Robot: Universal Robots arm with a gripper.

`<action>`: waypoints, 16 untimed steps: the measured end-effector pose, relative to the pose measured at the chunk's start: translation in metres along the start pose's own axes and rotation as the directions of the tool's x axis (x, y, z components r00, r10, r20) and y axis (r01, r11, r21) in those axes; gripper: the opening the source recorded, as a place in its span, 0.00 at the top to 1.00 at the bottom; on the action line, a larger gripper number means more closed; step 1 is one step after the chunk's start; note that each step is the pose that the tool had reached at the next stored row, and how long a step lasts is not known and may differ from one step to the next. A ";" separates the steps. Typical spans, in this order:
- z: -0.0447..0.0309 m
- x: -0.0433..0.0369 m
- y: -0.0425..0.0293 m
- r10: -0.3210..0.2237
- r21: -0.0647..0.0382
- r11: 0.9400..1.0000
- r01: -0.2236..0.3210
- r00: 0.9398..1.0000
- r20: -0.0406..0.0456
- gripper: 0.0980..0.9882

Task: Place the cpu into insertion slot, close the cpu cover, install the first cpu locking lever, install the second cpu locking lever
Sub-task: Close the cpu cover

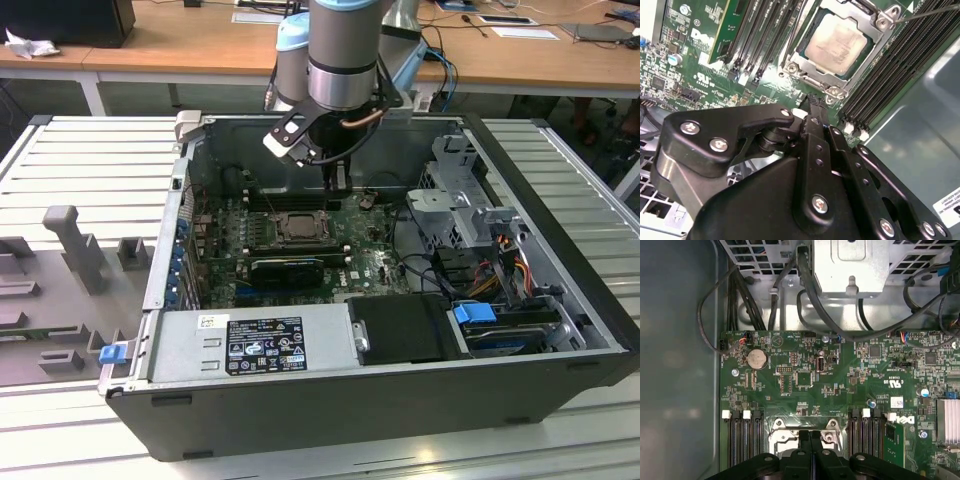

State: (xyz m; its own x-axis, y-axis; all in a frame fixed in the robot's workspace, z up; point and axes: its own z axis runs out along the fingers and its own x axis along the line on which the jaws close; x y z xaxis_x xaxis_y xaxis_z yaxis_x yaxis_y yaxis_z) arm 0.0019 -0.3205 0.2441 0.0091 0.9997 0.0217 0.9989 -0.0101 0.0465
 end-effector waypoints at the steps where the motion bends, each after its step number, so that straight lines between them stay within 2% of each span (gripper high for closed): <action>1: 0.0000 0.0000 -0.0005 0.000 0.000 1.000 0.000 1.000 0.000 0.99; 5: 0.0025 -0.0001 -0.0012 0.000 0.000 1.000 0.000 1.000 0.000 0.99; 12: 0.0040 -0.0002 -0.0086 0.000 0.000 1.000 0.000 1.000 0.000 0.99; 16: 0.0037 -0.0003 -0.0177 0.000 0.000 1.000 0.000 1.000 -0.001 0.99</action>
State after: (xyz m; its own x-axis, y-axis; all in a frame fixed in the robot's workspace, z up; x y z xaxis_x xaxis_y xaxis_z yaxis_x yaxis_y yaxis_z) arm -0.0156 -0.3205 0.2395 0.0092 0.9997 0.0223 0.9989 -0.0102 0.0465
